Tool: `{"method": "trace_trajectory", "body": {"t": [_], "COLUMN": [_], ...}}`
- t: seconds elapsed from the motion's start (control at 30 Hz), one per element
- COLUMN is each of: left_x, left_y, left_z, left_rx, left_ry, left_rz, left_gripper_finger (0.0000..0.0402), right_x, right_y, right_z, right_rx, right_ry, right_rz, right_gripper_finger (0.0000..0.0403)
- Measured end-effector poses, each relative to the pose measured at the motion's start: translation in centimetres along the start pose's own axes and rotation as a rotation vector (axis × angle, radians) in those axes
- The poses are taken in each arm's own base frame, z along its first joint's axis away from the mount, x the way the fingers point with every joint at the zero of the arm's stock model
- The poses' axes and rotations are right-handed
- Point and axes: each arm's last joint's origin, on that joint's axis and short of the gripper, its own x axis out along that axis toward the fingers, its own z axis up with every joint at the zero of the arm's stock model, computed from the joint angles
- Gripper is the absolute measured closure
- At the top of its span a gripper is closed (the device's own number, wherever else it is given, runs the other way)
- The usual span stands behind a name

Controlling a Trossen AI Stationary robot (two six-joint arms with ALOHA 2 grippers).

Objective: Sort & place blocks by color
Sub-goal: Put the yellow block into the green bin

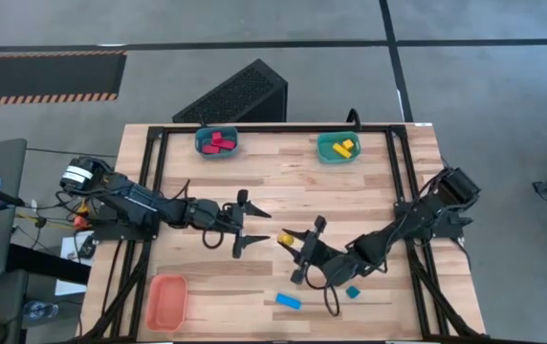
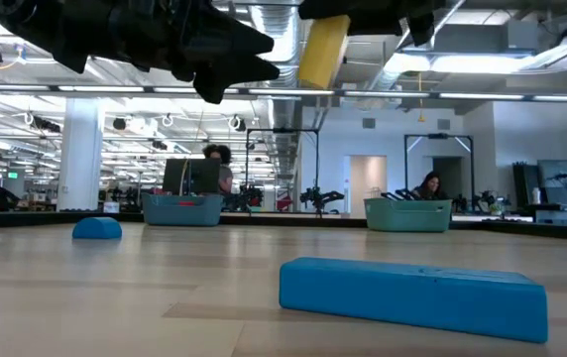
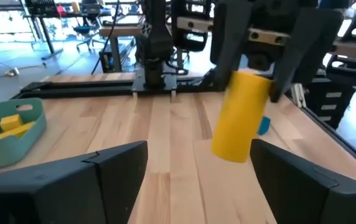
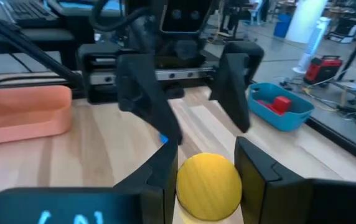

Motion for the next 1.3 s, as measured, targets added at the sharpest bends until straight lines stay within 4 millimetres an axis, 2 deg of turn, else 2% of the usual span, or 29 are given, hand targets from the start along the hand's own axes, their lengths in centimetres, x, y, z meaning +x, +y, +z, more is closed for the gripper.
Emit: {"method": "trace_trajectory", "body": {"t": [0.2, 0.37, 0.6, 0.97, 1.07, 1.3], "left_x": [0.2, 0.5, 0.6, 0.6, 1.2, 4.0], "left_y": [-0.1, -0.7, -0.6, -1.2, -1.3, -2.2], "left_z": [0.6, 1.7, 1.8, 2.3, 1.5, 0.3], "left_rx": [-0.008, -0.018, -0.015, -0.064, -0.096, -0.143], "left_ry": [-0.026, -0.057, -0.049, -0.092, -0.086, -0.156], "left_rz": [-0.014, -0.175, -0.156, -0.236, -0.247, -0.444], "left_gripper_finger": [0.0125, 0.0125, 0.0125, 0.0125, 0.0125, 0.0130], "right_x": [0.4, 0.7, 0.6, 0.8, 0.7, 0.4], "right_y": [-0.2, -0.4, 0.0, 0.2, 0.3, 0.7], "right_z": [0.5, 0.8, 1.8, 1.8, 2.2, 2.2], "right_rx": [0.017, 0.032, 0.014, -0.014, -0.027, -0.035], "right_ry": [-0.028, -0.045, -0.101, -0.103, -0.132, -0.140], "right_rz": [0.004, 0.002, 0.114, 0.234, 0.255, 0.325], "right_gripper_finger": [0.0280, 0.0280, 0.0280, 0.0280, 0.0280, 0.0280]}}
